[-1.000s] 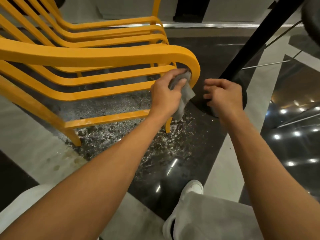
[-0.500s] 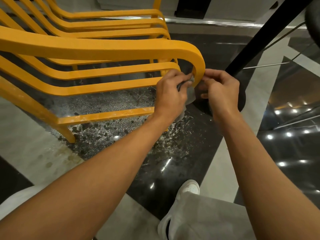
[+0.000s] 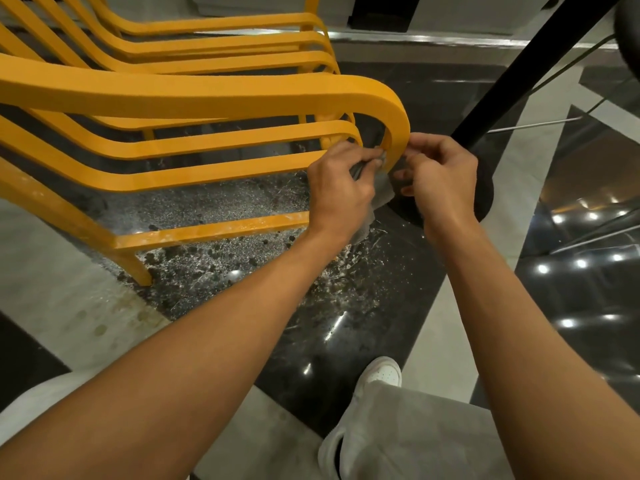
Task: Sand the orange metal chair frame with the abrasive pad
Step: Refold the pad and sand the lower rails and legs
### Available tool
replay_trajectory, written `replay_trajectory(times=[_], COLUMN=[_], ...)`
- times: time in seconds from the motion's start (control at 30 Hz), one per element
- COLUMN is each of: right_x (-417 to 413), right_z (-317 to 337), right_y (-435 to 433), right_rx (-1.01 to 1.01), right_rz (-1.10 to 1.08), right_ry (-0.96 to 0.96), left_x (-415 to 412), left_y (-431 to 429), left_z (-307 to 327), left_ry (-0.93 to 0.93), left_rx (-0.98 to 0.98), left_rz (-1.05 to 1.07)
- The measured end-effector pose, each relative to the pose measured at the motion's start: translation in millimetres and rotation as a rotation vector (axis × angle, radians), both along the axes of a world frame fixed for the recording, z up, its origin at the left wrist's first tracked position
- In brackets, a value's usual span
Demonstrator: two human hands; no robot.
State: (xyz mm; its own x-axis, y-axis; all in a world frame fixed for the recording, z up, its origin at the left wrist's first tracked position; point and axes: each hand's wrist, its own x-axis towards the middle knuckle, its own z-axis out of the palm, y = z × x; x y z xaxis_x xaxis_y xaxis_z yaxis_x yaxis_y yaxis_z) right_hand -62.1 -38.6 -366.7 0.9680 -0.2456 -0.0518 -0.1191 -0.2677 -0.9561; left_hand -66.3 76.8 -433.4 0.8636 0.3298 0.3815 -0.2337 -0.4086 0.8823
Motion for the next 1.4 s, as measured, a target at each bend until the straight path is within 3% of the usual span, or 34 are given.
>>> replay_trajectory(times=[0.17,0.3,0.67,1.23,1.4], right_x=[3,5,9,12,12], right_z=[-1,-2,-10,-14,-17], right_y=[-1,-2,-4,-1,0], right_rx=[-0.017,-0.026,0.025,0.043,0.029], right_rz=[0.002,0.004,-0.028,-0.04,-0.03], right_ry=[0.011,0.021,0.023,0.039,0.028], left_x=[-1,-3,2,-2,-1], left_y=[17,24,9,7,9], left_z=[-5,-5,-11,-22,-25], left_ry=[0.177,0.303,0.13,0.17,0.255], left_rx=[0.054,-0.057,-0.006,0.027,0.019], left_rz=[-0.027,0.079,-0.029,0.022,0.022])
